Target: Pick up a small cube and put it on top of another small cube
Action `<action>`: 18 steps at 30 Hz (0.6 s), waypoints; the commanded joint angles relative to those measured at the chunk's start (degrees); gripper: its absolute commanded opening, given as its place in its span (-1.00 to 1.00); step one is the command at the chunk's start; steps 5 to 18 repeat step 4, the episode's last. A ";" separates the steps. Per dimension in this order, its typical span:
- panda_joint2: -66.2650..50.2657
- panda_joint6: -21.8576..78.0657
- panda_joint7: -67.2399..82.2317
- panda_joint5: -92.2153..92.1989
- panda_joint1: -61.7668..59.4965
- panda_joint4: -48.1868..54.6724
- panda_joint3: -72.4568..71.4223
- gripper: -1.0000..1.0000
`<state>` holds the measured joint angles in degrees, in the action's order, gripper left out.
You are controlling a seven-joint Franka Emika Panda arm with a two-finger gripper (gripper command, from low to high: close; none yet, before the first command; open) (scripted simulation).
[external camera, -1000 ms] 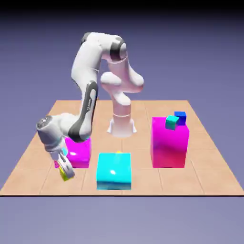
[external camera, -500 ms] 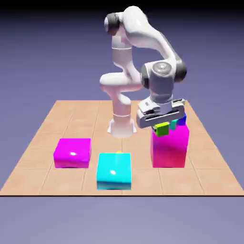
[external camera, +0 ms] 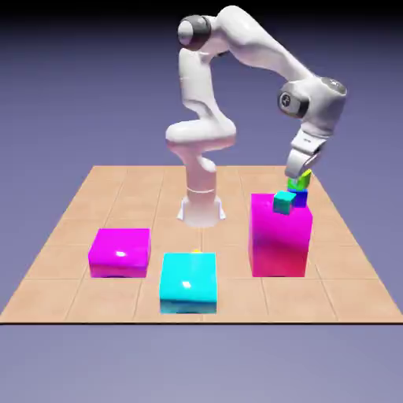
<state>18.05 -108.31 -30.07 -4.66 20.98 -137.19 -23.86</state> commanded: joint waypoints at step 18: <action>1.30 8.09 0.30 0.06 -0.15 6.86 0.63 1.00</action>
